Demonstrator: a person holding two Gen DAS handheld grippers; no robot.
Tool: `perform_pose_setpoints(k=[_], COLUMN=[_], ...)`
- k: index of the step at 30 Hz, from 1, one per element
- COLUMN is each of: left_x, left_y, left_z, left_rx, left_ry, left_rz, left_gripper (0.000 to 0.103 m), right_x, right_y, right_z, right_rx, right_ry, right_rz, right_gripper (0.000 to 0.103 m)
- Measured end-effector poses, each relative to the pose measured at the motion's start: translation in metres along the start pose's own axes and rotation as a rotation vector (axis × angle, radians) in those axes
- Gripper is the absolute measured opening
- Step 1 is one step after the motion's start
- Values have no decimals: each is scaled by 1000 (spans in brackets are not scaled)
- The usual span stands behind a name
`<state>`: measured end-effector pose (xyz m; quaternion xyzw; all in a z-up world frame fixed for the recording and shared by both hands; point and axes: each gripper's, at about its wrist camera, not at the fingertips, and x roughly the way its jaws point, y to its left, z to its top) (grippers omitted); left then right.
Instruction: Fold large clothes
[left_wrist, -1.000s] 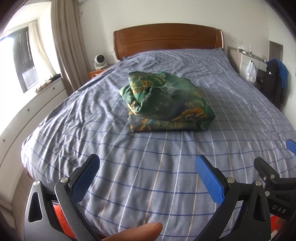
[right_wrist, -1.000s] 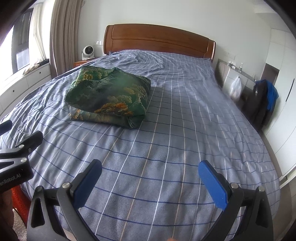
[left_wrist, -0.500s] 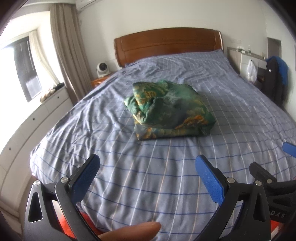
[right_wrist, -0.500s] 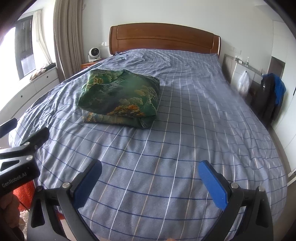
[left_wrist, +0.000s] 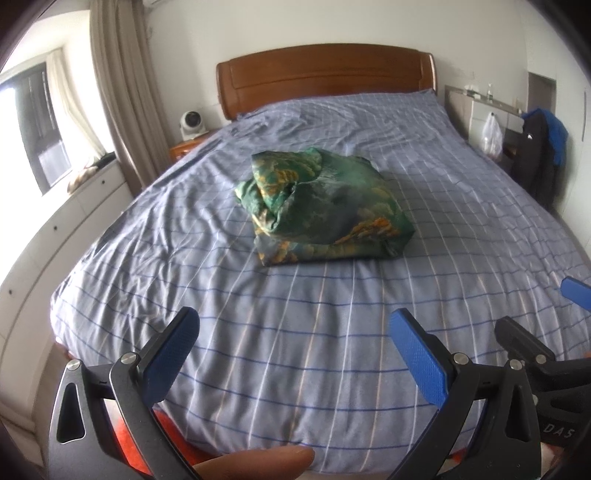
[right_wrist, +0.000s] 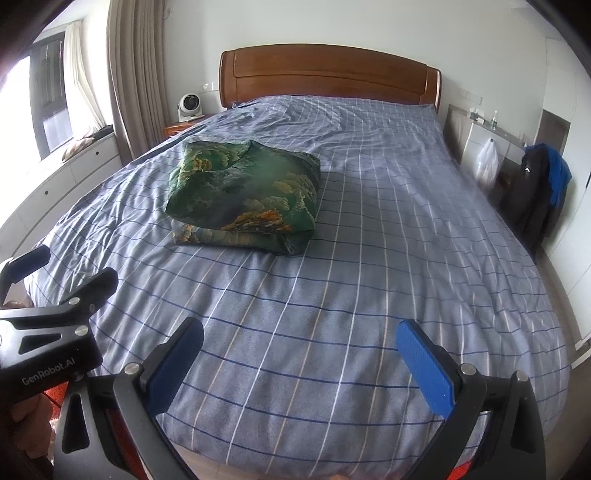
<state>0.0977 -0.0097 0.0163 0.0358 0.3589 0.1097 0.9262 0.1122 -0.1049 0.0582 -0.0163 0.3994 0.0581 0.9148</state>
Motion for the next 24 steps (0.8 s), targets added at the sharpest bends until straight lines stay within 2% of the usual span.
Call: perform_pose_setpoints(k=[24], left_x=[4], left_y=[-2], left_z=[-3], left_rx=[0], left_ry=[19], left_rz=[2], left_gripper=[103], right_x=[2], right_y=[-5], right_z=[-5], right_rx=[13], right_ry=[12], right_rz=[-20], right_gripper=[103])
